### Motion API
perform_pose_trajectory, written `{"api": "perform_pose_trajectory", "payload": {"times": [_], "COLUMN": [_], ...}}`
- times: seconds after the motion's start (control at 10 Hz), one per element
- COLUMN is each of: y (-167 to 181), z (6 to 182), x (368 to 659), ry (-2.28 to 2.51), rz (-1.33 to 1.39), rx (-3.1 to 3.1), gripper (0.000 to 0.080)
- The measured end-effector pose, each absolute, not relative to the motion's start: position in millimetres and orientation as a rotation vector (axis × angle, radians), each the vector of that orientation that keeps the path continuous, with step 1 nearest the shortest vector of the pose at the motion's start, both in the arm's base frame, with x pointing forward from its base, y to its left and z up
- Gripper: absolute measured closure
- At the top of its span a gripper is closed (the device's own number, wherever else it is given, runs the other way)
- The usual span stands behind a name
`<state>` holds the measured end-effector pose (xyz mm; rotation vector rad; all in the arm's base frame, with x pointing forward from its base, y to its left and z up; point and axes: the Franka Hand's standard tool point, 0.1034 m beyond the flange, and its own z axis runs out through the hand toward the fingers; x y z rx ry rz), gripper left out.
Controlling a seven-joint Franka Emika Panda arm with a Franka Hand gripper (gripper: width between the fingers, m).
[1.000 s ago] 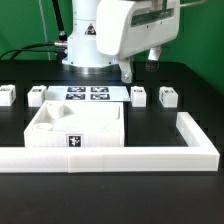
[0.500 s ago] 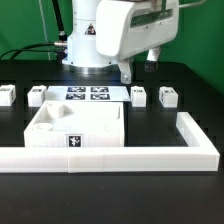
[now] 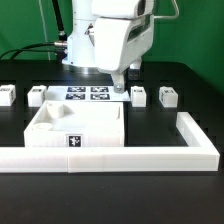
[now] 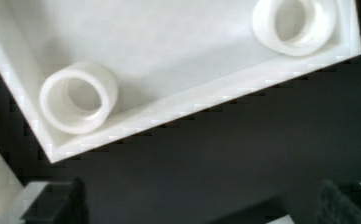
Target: Assemble square table
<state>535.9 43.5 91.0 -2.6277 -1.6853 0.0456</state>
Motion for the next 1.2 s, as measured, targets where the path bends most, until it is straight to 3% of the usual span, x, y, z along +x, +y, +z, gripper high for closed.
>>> {"api": "perform_pose_trajectory", "payload": {"times": [0.3, 0.6, 1.2], "y": [37.0, 20.0, 9.7], "z": [87.3, 69.9, 63.9], "x": [534.7, 513.1, 505.2], "ry": [-1.86, -2.127, -2.137], "rz": [-0.012, -0.033, -0.027], "rx": [-2.527, -2.314, -2.298], "gripper": [0.015, 0.015, 0.015]}}
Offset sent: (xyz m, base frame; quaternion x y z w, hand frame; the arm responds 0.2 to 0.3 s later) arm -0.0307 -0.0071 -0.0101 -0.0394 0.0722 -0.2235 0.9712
